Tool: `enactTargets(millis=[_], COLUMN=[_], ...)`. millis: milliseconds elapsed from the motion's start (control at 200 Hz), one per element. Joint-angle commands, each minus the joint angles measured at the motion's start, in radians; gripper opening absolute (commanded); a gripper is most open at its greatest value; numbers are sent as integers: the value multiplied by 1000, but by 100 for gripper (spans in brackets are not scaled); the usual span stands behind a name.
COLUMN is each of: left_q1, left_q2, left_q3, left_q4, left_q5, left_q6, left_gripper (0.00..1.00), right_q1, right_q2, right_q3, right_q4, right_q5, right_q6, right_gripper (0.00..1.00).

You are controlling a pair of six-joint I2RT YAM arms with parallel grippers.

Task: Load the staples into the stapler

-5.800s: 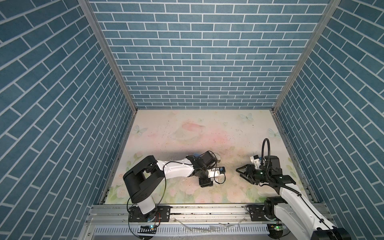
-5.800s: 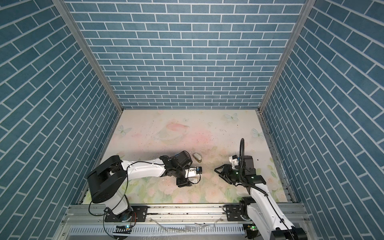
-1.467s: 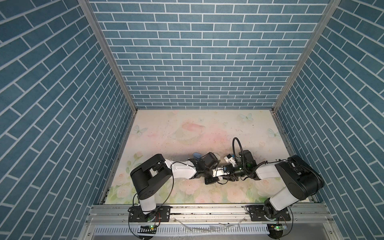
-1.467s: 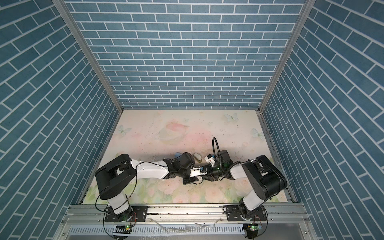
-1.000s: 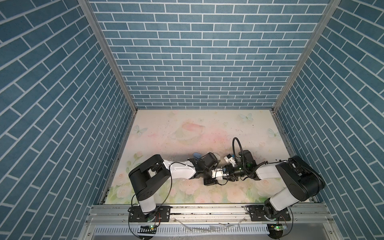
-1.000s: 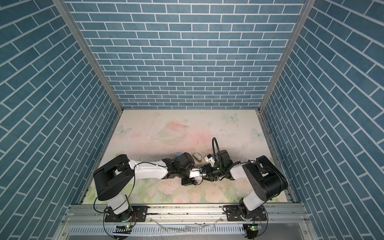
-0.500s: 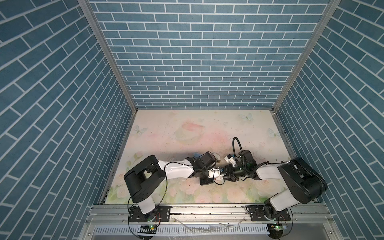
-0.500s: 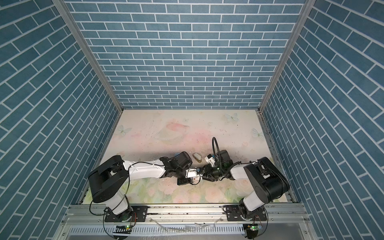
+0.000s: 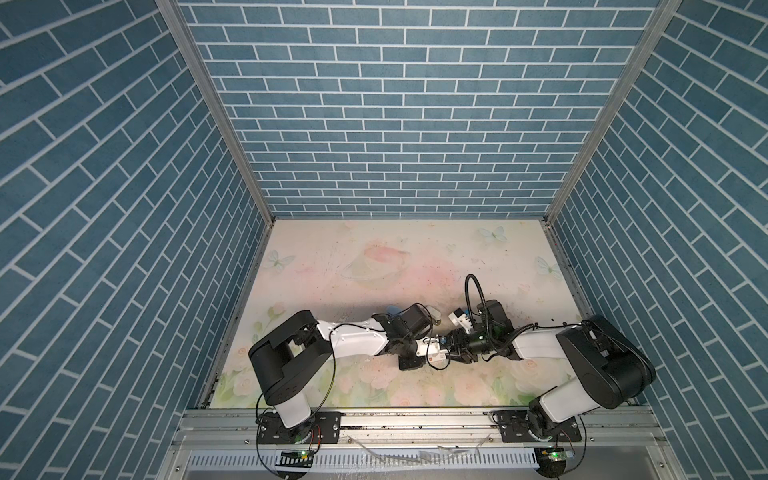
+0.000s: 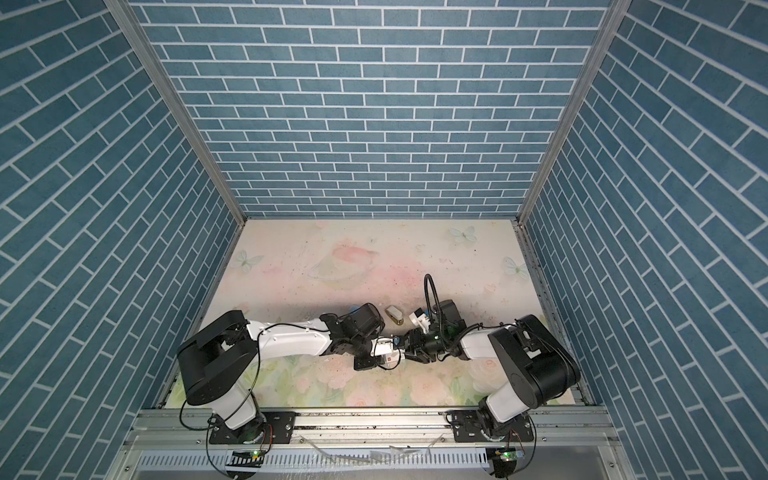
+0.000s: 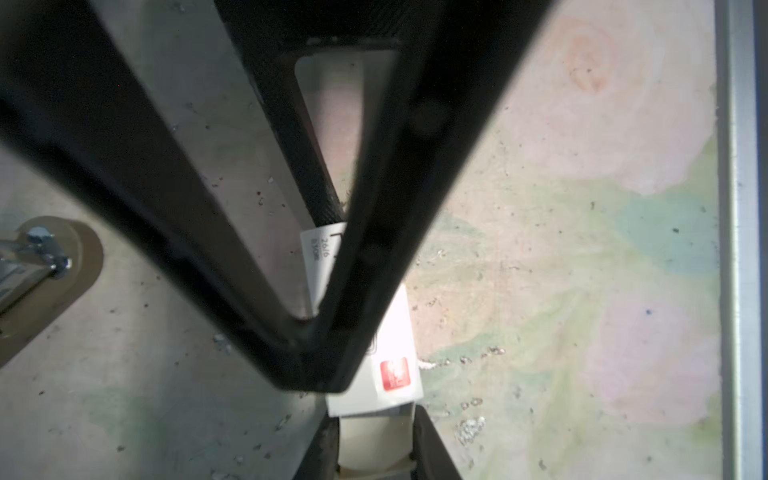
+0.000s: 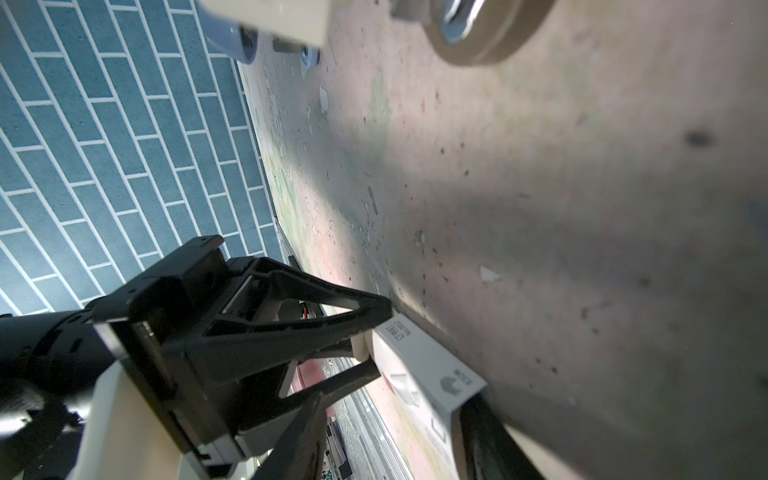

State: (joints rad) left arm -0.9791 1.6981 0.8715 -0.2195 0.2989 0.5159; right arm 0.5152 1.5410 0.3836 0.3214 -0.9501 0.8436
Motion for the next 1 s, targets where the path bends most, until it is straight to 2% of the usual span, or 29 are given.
enactTargets(millis=[0, 270, 770, 990], left_q1=[5, 7, 11, 11], left_q2=[2, -5, 15, 30], left_q3=[11, 32, 64, 63], left_q4=[-84, -137, -174, -167], left_q5=[-18, -17, -14, -15], left_q6=[23, 19, 11, 8], left_gripper=[25, 25, 25, 25], right_q1=[3, 3, -51, -65], right_q2=[18, 28, -40, -114], right_q3=[1, 10, 40, 9], right_q4=[-72, -101, -321, -279], right_q5=[68, 76, 172, 105], right_q6=[-32, -52, -138, -133], right_gripper=[54, 54, 54, 49])
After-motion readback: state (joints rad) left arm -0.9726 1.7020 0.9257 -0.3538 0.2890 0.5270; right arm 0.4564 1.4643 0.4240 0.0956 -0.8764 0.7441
